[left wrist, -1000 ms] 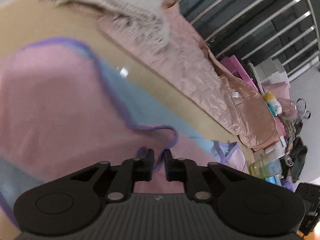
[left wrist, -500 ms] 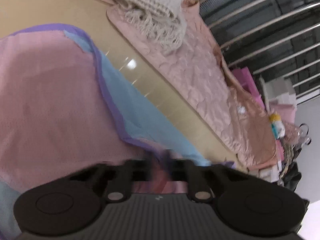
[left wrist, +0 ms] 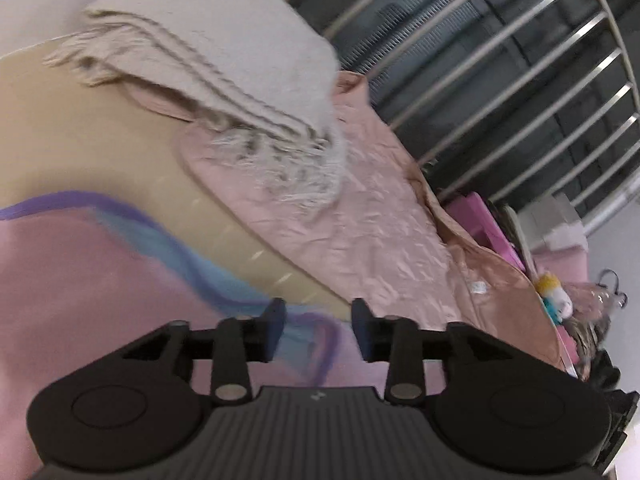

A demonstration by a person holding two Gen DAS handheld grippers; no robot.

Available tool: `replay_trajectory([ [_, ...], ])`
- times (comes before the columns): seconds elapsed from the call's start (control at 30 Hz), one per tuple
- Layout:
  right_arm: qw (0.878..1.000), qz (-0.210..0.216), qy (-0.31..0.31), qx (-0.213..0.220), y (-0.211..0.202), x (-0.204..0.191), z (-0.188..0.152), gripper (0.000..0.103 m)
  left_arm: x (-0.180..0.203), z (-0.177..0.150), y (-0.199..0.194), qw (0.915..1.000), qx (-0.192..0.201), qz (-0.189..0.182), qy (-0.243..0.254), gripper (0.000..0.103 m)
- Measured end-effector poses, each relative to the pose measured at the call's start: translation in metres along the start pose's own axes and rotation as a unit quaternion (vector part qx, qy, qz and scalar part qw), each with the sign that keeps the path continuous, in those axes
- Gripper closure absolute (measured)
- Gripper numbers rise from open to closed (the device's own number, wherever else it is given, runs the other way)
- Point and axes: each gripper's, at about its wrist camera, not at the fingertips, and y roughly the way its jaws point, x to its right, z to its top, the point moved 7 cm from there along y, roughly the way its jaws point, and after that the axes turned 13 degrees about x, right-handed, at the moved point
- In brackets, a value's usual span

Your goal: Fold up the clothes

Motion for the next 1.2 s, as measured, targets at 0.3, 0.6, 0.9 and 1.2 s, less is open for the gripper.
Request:
replay_trajectory([
  [0.3, 0.997, 0.031, -0.053, -0.051, -0.042, -0.027, -0.026, 0.067, -0.023, -0.005, 0.014, 0.9967, -0.064, 0.043, -0.028, 0.05],
  [0.6, 0.985, 0.039, -0.117, -0.121, -0.057, -0.041, -0.072, 0.074, -0.058, 0.027, 0.022, 0.9884, 0.03, 0.064, -0.134, 0.044],
  [0.9, 0.977, 0.044, -0.165, -0.129, -0.061, -0.052, -0.053, 0.072, -0.073, 0.014, -0.046, 0.992, 0.058, 0.098, -0.056, 0.039],
  [1.2, 0.918, 0.176, -0.313, -0.167, 0.038, -0.176, -0.054, 0.058, -0.027, 0.014, -0.132, 0.9928, 0.055, 0.07, 0.08, 0.013],
])
